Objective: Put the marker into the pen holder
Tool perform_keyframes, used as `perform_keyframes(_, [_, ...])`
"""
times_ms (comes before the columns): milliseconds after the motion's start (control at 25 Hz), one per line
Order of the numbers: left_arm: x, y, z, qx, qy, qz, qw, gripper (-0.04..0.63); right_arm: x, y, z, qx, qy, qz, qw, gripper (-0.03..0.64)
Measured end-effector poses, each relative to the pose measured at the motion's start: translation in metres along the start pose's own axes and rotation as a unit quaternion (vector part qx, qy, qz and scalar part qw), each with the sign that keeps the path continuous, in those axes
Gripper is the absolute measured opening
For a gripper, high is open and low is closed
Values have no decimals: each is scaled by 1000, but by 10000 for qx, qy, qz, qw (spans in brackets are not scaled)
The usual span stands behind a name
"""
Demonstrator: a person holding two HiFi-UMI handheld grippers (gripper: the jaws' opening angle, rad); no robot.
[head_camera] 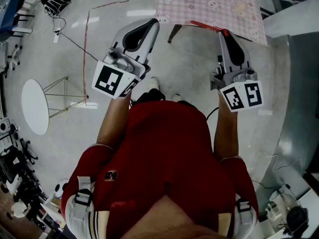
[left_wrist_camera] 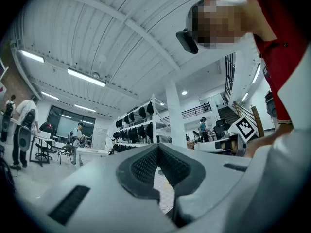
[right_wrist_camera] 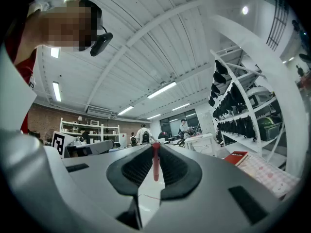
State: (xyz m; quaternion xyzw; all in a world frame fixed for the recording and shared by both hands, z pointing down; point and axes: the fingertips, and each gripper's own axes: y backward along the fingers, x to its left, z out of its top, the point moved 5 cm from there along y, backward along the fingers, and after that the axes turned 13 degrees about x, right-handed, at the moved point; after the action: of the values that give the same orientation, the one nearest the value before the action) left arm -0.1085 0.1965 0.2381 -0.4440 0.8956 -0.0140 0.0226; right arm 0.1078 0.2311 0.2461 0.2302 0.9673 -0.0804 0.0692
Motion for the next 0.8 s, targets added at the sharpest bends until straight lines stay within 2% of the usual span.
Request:
perform_keyframes(240, [30, -2, -5, -29, 56, -75, 10000, 6, 5, -26, 3, 10, -76, 7, 10000, 44])
perform_keyframes(800, [97, 7, -11, -115, 52, -436, 9990, 6, 28, -74, 10, 12, -66, -448, 9990, 44])
